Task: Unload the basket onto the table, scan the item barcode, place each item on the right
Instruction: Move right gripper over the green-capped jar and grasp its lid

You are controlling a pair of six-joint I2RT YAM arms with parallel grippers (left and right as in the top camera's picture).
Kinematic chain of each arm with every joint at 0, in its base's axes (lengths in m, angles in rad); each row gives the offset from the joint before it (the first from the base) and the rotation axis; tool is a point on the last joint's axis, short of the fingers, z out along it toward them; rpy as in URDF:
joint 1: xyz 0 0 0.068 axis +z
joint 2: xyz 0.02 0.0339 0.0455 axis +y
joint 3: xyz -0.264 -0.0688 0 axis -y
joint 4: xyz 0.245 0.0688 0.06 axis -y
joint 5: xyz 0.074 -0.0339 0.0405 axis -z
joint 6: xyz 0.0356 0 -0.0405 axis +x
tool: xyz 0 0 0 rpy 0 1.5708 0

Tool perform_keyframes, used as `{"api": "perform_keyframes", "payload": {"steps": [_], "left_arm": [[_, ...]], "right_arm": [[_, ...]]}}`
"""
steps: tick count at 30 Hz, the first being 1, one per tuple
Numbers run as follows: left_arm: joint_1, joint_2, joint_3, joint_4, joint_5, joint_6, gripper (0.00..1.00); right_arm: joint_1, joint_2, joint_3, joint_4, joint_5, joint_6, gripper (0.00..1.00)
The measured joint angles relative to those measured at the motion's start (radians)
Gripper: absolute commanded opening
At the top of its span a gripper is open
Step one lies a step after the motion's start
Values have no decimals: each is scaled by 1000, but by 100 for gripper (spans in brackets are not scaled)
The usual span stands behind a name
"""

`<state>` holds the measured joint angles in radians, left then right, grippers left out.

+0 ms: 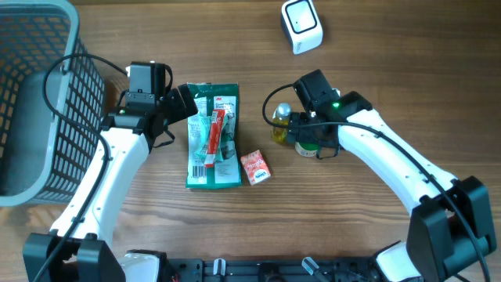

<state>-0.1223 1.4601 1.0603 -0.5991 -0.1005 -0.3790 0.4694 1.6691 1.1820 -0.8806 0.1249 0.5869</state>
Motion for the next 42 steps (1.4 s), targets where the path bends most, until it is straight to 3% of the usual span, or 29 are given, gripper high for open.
{"api": "perform_keyframes", "payload": {"steps": [14,24,42], "left_arm": [[0,0,0,0,0,0,100],[0,0,0,0,0,0,100],[0,0,0,0,0,0,100]], "right_arm": [[-29,10,0,-72,38,-5,100],[-164,10,0,-133,6,-143,100],[-164,10,0,-126,-91,-19,99]]}}
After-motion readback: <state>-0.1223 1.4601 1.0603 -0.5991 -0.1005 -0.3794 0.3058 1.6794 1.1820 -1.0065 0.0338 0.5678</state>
